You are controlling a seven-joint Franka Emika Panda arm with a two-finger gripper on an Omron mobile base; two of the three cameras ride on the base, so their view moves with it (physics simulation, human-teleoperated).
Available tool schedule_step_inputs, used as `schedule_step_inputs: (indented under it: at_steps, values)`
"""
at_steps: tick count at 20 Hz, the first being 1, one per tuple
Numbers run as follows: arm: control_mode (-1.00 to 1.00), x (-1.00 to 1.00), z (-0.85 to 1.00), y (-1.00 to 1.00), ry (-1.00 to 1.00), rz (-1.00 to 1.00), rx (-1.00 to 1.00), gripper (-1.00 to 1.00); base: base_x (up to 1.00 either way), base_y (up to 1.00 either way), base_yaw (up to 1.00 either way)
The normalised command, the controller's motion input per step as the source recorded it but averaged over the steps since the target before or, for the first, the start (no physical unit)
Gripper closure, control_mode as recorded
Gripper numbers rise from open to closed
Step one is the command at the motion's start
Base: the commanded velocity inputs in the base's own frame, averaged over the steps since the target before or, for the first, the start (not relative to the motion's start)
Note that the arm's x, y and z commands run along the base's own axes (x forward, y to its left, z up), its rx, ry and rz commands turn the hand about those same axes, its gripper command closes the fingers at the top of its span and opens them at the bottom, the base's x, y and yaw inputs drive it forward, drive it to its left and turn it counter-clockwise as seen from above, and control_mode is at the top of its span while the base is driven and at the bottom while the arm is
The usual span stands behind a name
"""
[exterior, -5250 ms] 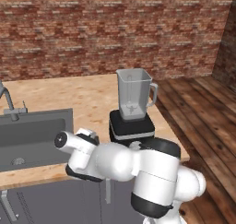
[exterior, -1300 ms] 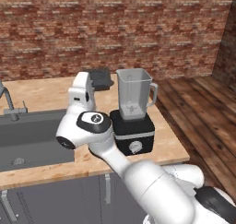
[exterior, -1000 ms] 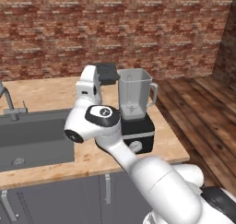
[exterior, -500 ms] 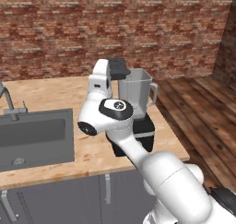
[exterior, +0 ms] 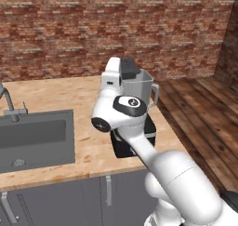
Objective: Close the lid blender by securely placing the lid on top.
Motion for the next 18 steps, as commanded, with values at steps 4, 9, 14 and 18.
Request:
schedule_step_inputs:
  at_steps: [4,9,14,18]
  values:
    - [-1.0,0.14,0.0,-0.15,0.1,0.01,0.0,1.0,0.0,0.0,0.0]
    - [-1.0,0.17,0.0,-0.17,0.07,0.02,0.0,1.0,0.0,0.0,0.0]
    - [-1.0,0.22,0.0,-0.15,0.02,0.04,0.0,1.0,0.0,0.0,0.0]
    - [-1.0,0.19,0.0,-0.18,0.0,0.04,0.0,1.0,0.0,0.0,0.0]
